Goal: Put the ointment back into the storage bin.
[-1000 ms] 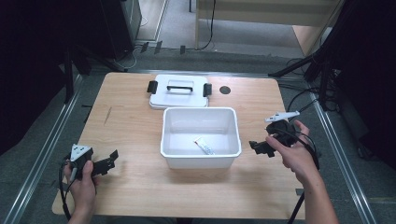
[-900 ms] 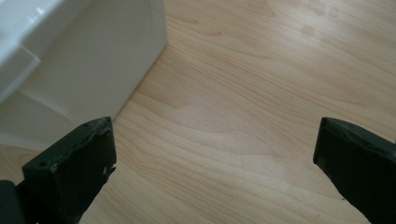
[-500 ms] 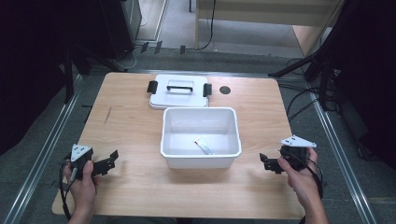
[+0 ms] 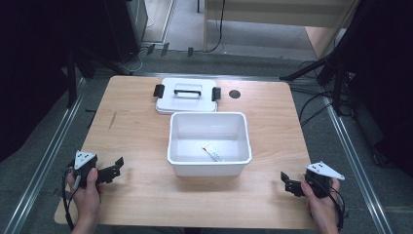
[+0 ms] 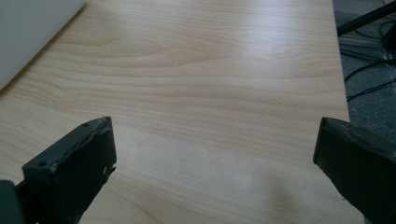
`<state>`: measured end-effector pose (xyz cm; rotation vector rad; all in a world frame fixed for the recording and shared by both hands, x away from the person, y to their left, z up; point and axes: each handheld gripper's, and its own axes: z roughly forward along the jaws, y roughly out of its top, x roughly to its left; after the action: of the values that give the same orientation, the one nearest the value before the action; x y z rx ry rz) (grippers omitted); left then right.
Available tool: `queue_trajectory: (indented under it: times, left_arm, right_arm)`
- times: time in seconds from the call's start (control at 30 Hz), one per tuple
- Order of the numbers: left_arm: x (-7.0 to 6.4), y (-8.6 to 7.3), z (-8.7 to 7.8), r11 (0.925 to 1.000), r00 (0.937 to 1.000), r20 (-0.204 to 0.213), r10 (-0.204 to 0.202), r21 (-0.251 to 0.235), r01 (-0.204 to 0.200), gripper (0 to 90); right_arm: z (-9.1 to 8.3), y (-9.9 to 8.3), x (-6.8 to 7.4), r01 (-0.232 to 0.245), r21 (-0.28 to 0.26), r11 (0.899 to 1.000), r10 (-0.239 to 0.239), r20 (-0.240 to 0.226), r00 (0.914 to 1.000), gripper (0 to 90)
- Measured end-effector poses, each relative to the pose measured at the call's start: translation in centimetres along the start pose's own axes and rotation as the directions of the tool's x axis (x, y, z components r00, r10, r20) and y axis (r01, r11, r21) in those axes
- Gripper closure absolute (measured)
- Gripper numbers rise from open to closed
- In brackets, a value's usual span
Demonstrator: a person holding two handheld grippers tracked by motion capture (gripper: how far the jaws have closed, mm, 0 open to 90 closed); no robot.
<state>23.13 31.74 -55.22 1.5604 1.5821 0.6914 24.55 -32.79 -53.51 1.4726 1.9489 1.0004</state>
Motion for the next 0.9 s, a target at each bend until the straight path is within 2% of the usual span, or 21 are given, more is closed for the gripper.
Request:
queue_trajectory:
  times: [0.07,0.2,0.33,0.5,0.6,0.67,0.9]
  left_arm:
    - [0.0,0.0,0.0,1.0,1.0,0.001,-0.002,-0.002,0.002,0.6]
    - [0.0,0.0,0.0,1.0,1.0,-0.001,0.003,0.0,-0.003,0.6]
    - [0.0,0.0,0.0,1.0,1.0,0.003,0.004,0.001,-0.004,0.6]
    - [0.1,0.0,0.0,1.0,0.9999,0.013,-0.004,0.001,0.004,0.6]
    - [0.1,0.0,0.0,1.0,0.9999,0.015,-0.005,0.004,0.005,0.6]
    - [0.1,0.0,0.0,1.0,0.9999,0.015,-0.001,0.008,0.001,0.6]
    - [0.1,0.0,0.0,1.0,0.9999,0.015,-0.001,0.008,0.001,0.6]
  right_arm:
    - [-0.3,-0.5,-0.3,-0.003,-0.014,1.0,0.003,0.006,1.0,0.0]
    - [-1.0,-1.7,-1.0,-0.041,-0.043,0.998,0.041,0.012,0.9991,0.0]
    - [-1.7,-2.4,-1.6,-0.056,-0.053,0.997,0.057,0.02,0.9982,0.0]
    - [-2.5,-3.2,-2.6,-0.099,-0.094,0.991,0.102,0.03,0.9943,0.0]
    - [-2.6,-3.3,-2.9,-0.118,-0.125,0.985,0.121,0.017,0.9925,0.0]
    - [-2.5,-3.2,-3.1,-0.116,-0.134,0.984,0.122,0.034,0.992,0.0]
    - [-2.3,-3.0,-3.3,-0.135,-0.138,0.981,0.141,0.036,0.9893,0.0]
